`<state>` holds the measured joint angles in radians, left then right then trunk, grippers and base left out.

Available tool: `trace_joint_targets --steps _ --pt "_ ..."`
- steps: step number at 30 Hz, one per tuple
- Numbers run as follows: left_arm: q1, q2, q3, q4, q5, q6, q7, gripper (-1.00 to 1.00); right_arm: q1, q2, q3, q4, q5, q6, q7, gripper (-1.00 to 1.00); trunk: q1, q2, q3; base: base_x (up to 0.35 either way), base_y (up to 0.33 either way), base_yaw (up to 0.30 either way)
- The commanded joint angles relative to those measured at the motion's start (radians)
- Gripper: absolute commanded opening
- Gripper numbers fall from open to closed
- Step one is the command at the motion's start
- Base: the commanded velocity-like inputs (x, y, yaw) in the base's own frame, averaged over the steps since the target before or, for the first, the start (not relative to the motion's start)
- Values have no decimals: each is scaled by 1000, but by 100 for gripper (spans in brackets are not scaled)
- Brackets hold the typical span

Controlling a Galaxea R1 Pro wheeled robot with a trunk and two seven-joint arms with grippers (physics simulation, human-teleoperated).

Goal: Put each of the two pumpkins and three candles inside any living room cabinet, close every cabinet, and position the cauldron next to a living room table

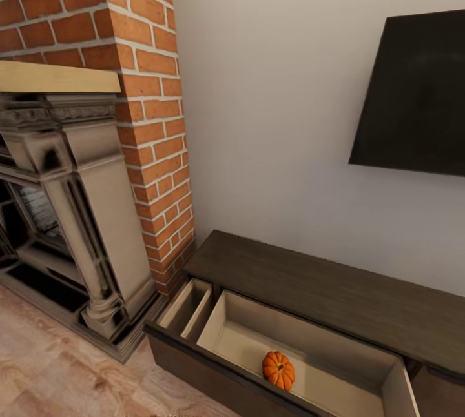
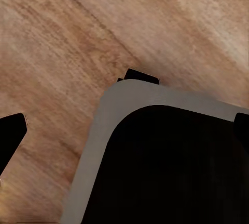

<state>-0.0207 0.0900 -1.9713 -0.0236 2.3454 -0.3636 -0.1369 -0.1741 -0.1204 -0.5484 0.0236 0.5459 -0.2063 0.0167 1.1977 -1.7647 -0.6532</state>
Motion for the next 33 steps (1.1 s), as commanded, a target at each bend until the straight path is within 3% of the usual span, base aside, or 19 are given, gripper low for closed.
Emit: trace_joint_targets --steps 1,33 --pt "-1 1 -6 -2 11 -3 -3 100 -1 -1 -8 2 6 -5 2 100 0 0 -1 0 0 287" --pt "-1 -1 -7 -2 11 -4 -3 100 -1 -1 -7 2 6 -11 2 100 0 0 -1 -1 0 287"
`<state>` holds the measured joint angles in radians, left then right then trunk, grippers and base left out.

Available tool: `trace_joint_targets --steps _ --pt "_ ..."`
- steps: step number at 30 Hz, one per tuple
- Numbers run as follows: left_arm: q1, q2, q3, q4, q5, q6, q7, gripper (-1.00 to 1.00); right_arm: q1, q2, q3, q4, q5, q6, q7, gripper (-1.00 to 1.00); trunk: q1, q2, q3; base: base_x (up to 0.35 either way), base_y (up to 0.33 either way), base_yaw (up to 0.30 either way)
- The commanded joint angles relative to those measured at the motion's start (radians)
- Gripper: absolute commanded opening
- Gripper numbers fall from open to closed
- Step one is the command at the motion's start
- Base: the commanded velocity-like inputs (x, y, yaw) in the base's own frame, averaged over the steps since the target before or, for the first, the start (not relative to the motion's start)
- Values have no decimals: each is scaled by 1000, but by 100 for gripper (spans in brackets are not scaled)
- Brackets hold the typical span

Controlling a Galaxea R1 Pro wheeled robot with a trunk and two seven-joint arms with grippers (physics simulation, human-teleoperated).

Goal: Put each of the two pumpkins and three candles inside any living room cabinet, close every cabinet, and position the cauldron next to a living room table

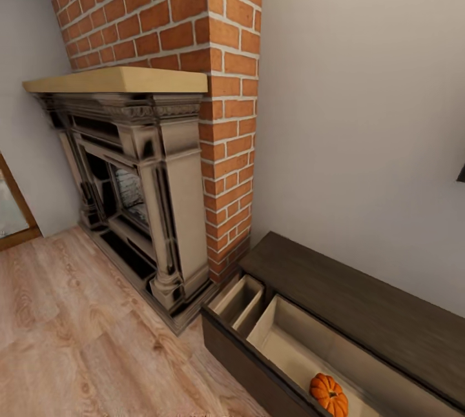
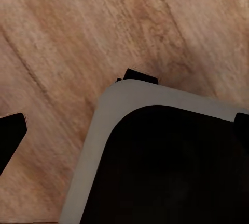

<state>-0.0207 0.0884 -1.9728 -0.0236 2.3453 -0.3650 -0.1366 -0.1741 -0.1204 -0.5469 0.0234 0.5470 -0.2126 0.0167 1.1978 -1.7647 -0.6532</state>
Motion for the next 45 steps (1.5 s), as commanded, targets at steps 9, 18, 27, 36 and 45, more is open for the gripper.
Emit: trace_joint_targets --steps 9,18,27,36,45 --pt "-1 -1 -6 -2 11 -2 1 100 -1 -2 -11 1 4 -19 2 100 0 0 -1 -220 -57 140" --pt "-1 -1 -8 -2 11 -2 3 100 -1 -2 -12 1 4 -24 2 100 0 0 -1 -299 -123 6" --pt "-1 -1 -8 -2 11 -3 2 100 -1 -1 -10 1 4 -25 2 100 0 0 -1 -167 -101 223" --pt "-1 -2 -11 -2 11 -2 2 100 -1 -2 -10 1 4 -26 2 100 0 0 -1 -146 -63 102" --pt "-1 -4 -12 -2 11 -2 2 100 -1 -1 -10 1 5 -26 2 100 0 0 -1 -267 -146 180"
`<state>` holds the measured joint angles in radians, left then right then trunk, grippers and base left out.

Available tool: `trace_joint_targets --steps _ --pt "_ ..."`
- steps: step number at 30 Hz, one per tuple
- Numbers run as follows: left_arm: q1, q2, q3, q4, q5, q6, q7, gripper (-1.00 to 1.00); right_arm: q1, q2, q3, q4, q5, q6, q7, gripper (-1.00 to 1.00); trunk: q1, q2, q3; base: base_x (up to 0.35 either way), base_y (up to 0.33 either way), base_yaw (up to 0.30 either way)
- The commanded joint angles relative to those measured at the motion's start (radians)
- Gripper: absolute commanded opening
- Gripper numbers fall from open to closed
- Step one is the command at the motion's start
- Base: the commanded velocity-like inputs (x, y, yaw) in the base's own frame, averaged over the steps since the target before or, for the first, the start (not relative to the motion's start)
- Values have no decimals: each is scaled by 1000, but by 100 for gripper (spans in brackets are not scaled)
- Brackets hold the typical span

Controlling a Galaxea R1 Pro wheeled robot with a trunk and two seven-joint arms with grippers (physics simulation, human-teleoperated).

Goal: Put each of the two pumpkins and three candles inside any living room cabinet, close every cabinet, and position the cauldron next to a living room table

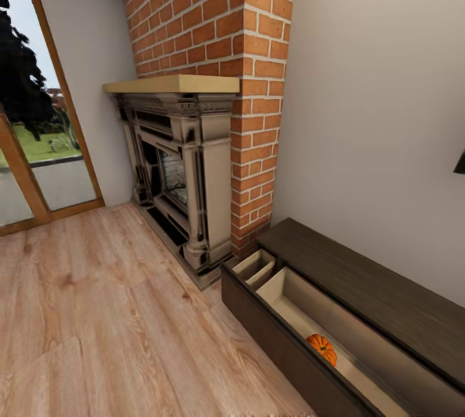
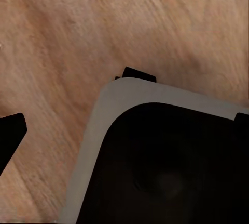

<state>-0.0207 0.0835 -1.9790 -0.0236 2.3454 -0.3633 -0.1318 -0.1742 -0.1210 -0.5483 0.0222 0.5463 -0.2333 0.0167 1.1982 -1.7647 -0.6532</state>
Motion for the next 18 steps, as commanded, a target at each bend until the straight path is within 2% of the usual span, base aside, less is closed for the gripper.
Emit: trace_joint_targets --steps 1,13,18 --pt "-1 1 -6 -2 11 -3 -3 100 -1 -1 -8 2 5 -5 2 100 -1 0 -1 -271 -149 276" --pt "-1 -1 -6 -2 11 -3 -3 100 -1 0 -8 2 6 -5 2 100 -1 0 -1 -276 -146 280" --pt "-1 -1 -6 -2 11 -2 -2 100 -1 0 -8 2 5 -6 2 100 -1 0 -1 -290 -136 119"
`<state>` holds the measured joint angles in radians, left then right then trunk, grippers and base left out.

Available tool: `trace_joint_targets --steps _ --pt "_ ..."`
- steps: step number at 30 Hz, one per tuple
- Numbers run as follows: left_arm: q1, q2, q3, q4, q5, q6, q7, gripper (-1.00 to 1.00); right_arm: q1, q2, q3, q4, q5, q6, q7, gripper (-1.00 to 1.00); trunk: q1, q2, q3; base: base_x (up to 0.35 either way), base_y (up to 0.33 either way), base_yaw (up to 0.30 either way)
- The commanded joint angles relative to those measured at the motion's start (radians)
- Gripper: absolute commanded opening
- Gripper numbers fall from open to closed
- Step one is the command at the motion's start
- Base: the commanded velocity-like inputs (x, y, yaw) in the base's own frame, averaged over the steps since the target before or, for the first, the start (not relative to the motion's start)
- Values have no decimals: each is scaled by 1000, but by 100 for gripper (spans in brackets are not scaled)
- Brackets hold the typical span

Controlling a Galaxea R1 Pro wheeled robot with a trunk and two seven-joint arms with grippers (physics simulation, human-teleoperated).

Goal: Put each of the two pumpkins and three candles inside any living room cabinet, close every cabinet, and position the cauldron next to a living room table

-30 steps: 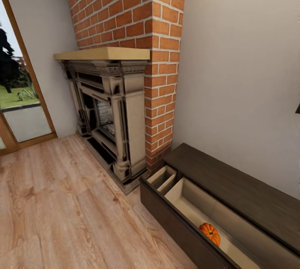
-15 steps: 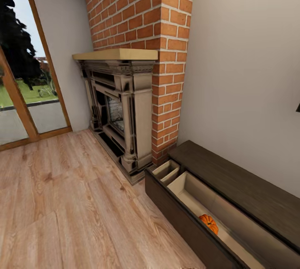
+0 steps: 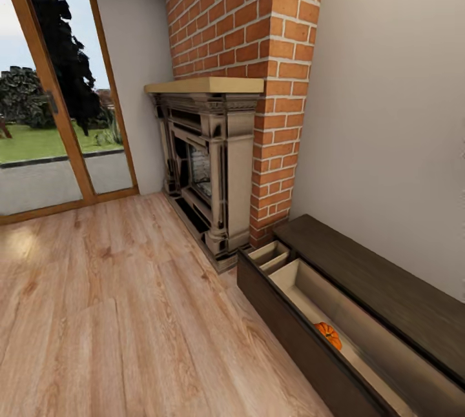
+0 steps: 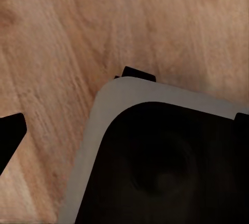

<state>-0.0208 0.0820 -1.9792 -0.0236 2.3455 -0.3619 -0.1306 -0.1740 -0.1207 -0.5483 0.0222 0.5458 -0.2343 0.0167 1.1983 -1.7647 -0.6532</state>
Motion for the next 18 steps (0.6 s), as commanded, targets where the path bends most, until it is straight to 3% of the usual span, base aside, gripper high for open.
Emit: trace_joint_targets --steps 1,6,18 --pt "-1 1 -6 -2 11 -3 -3 100 -1 -1 -8 2 6 -5 2 100 -1 0 -1 -292 -135 36" --pt "-1 1 -6 -2 11 -3 -3 100 -1 -1 -8 2 6 -4 2 100 -1 0 -1 -293 -133 106" --pt "-1 1 -6 -2 11 0 -3 100 -1 0 -8 2 6 -3 2 100 -1 0 -1 -299 -122 276"
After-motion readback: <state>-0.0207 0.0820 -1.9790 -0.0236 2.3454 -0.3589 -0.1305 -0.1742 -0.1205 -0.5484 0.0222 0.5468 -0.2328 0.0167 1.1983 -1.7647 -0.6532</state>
